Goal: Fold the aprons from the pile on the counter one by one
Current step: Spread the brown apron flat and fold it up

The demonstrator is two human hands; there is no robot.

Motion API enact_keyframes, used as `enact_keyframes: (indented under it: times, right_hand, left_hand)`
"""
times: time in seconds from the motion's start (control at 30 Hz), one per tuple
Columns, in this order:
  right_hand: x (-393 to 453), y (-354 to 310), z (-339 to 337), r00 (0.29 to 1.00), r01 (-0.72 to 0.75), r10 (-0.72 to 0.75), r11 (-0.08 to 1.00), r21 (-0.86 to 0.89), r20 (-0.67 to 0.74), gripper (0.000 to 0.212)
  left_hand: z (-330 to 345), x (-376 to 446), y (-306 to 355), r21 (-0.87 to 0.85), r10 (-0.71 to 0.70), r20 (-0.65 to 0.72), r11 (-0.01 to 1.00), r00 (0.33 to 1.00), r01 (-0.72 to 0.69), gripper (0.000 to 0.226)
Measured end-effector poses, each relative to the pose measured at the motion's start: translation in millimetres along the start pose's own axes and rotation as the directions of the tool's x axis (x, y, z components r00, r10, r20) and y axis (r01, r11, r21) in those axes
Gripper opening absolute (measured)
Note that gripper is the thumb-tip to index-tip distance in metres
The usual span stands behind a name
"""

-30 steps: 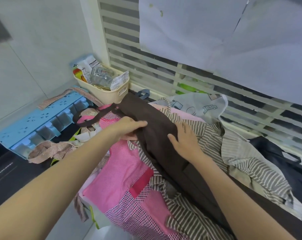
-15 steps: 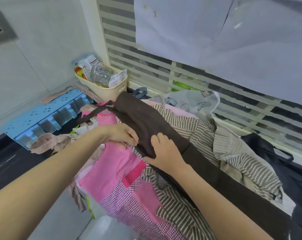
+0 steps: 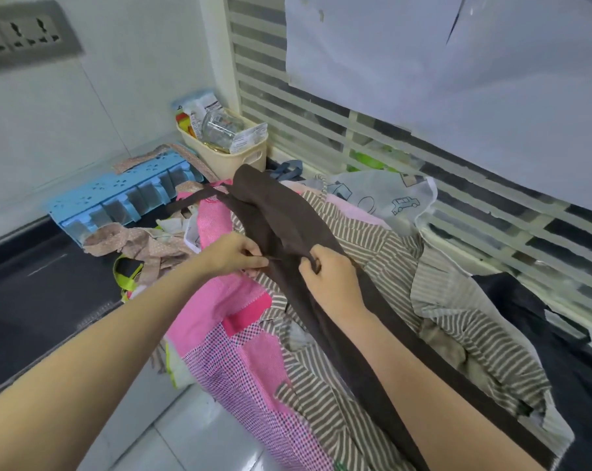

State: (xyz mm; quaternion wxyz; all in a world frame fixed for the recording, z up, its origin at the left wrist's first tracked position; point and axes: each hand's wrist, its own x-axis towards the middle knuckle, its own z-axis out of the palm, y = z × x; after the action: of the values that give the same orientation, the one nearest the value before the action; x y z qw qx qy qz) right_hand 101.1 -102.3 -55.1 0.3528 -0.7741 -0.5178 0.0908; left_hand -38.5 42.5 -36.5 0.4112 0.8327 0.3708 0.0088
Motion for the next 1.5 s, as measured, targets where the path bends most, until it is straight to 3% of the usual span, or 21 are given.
enact_keyframes:
  times: [0.07,0.17,0.27,0.4,0.47,0.53,0.6,0.7,0.8,0.93,1.03,1.13,1.23,1.4,1.5]
  right_hand:
    - [-1.6,-3.7,9.4,0.999,0.028,-0.027,0.998,-0.054,0.036,0.029]
    - [-3.4,-8.3,24.5,0.936,0.124,-0.072,0.984,-0.131,0.345,0.021]
    - [-6.2,-8.4,25.2,0.809,0.074,-0.069,0.997,0.015,0.583,0.051]
    - [-13.6,1.8,9.5,0.824,0.100,-0.120,0.993,0.066,0.554,0.053]
    - [-16.8,16.9,-1.2,0.892,0.068,-0.090,0.996,0.066,0.443,0.047]
    - [-19.5,38.2,-13.8,0.950,0.029,-0.035,0.999,0.021,0.311,0.041]
    - [-24.3,61.9,-24.1,0.947,0.012,0.025,0.994,-0.113,0.319,0.041]
    - [-41.5,89.2,-33.5,0.828,-0.004,0.152,0.964,-0.265,0.540,0.055]
    - [-59.8,114.0,-45.7,0.784,0.009,0.167,0.960,-0.280,0.598,0.058]
    - [-86.8,145.9,-68.7,0.756,-0.167,0.203,0.979,-0.117,0.622,0.062]
    - [-115.9,165.5,-86.4,0.759,-0.202,0.151,0.979,0.008,0.633,0.060]
    - [-137.2,178.1,-97.8,0.746,-0.209,0.087,0.972,0.108,0.660,0.052]
    - [-155.3,180.8,-108.3,0.682,-0.241,0.032,0.953,0.183,0.731,0.041]
    - [-180.4,190.8,-113.0,0.716,-0.148,-0.032,0.969,0.197,0.698,0.028]
    - [-193.5,199.0,-117.0,0.698,-0.158,-0.015,0.972,0.174,0.716,0.029]
  left_hand:
    - [-0.8,-2.7,-0.3,-0.196,-0.098,0.013,0.976,0.995,0.099,0.024]
    - [2.4,2.8,-7.1,-0.265,-0.215,-0.042,0.944,0.976,0.196,0.030]
    - [3.2,15.3,-10.4,-0.390,-0.337,-0.236,0.892,0.911,0.229,0.038]
    - [-0.4,27.4,-1.0,-0.632,-0.438,-0.437,0.771,0.786,0.078,0.027]
    - [3.7,23.5,0.9,-0.546,-0.414,-0.576,0.837,0.705,0.046,0.009]
    - [20.6,9.2,7.1,-0.358,-0.305,-0.716,0.933,0.628,0.045,0.013]
    - [49.4,-7.0,21.0,-0.258,-0.201,-0.780,0.966,0.593,-0.012,0.018]
    - [104.4,-21.6,36.0,-0.144,-0.078,-0.744,0.989,0.663,-0.046,0.019]
    - [153.5,-31.1,48.4,-0.104,-0.137,-0.650,0.990,0.747,0.092,0.024]
    - [202.7,-48.4,65.9,-0.095,-0.318,-0.629,0.937,0.710,0.335,0.029]
    - [236.8,-68.9,79.1,-0.094,-0.444,-0.595,0.866,0.670,0.490,0.031]
    - [263.7,-92.5,89.6,-0.288,-0.554,-0.539,0.829,0.634,0.479,0.029]
    - [287.7,-116.2,93.9,-0.418,-0.612,-0.460,0.789,0.644,0.451,0.018]
    - [329.8,-150.4,103.4,-0.471,-0.600,-0.375,0.780,0.706,0.412,0.021]
    - [343.9,-164.4,101.7,-0.484,-0.614,-0.367,0.768,0.699,0.420,0.026]
